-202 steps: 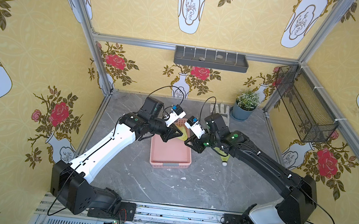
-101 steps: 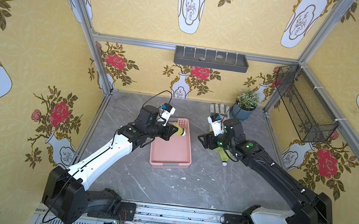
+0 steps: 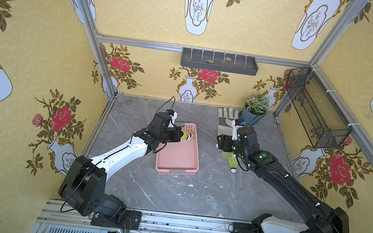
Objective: Put the shuttlecocks into the storage box
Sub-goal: Place the shuttlecock in the storage box.
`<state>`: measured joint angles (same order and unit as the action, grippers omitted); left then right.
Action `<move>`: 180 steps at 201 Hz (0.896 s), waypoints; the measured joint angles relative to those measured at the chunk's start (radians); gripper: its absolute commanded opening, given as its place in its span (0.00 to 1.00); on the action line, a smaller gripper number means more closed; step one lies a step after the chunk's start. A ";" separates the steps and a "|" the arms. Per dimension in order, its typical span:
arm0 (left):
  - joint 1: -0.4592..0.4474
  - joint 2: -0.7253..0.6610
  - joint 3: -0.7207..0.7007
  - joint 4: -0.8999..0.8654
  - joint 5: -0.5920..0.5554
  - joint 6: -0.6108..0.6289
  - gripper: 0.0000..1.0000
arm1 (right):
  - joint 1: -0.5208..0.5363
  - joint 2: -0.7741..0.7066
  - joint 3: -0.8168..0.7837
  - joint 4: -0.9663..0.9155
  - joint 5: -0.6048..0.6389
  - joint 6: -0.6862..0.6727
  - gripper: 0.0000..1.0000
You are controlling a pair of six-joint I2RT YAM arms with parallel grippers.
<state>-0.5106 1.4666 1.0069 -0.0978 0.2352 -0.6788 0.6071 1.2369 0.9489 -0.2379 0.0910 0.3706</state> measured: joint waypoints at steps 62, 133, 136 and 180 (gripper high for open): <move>0.000 0.090 -0.034 0.084 -0.011 -0.119 0.00 | 0.000 -0.001 -0.006 -0.022 0.024 0.029 0.76; 0.000 0.181 -0.053 0.161 0.002 -0.194 0.00 | -0.001 -0.008 -0.023 -0.023 0.048 0.033 0.76; 0.000 0.184 -0.053 0.164 0.003 -0.196 0.00 | -0.001 -0.008 -0.023 -0.023 0.048 0.033 0.76; 0.000 0.237 -0.053 0.212 0.022 -0.222 0.00 | -0.003 -0.008 -0.031 -0.024 0.047 0.033 0.76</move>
<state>-0.5106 1.7035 0.9535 0.1146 0.2573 -0.9012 0.6044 1.2285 0.9176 -0.2623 0.1383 0.4038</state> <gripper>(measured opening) 0.048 0.758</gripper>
